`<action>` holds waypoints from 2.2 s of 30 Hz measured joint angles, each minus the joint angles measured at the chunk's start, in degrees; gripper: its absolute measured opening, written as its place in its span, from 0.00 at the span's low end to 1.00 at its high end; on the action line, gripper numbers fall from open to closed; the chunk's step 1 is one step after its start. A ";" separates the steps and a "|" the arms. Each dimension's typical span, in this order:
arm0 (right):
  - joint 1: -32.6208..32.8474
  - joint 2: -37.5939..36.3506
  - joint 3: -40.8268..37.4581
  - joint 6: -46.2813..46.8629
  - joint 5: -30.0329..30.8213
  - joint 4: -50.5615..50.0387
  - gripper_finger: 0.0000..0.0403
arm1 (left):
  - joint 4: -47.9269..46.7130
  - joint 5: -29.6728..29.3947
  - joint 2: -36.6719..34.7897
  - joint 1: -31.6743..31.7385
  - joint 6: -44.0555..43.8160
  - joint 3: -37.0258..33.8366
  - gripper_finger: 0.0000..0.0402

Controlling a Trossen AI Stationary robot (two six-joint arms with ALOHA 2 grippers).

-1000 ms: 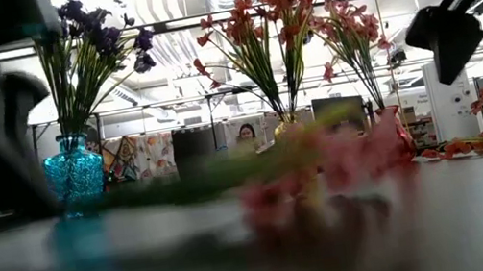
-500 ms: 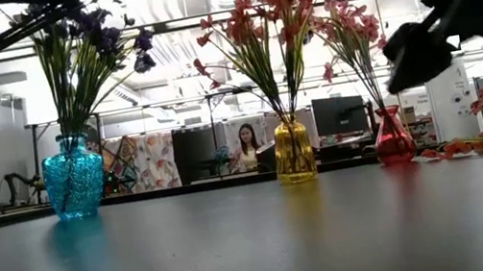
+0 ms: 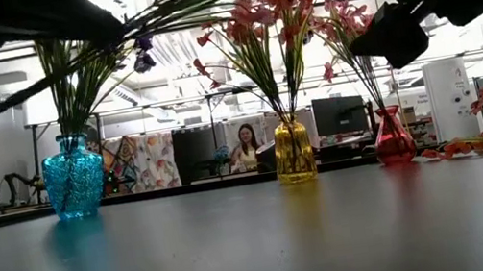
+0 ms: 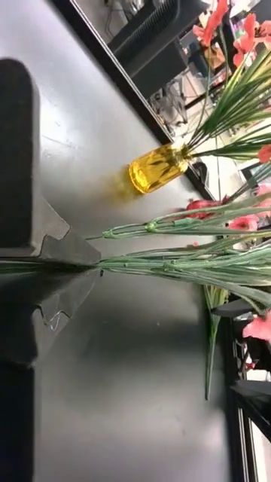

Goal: Sort flowers into vase by color
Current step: Put the pink flowers into the red flower vase

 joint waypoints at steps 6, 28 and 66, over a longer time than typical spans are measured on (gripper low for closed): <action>0.00 0.00 -0.01 -0.34 0.02 -0.09 0.81 | 0.56 0.01 0.81 0.73 0.00 0.00 0.00; 0.00 22.42 2.59 -6.46 1.11 38.07 0.81 | 22.15 -0.18 0.83 6.91 19.06 0.00 0.00; -3.39 34.18 20.04 -0.69 21.21 38.32 0.54 | 26.00 0.43 0.83 8.94 19.28 0.00 0.00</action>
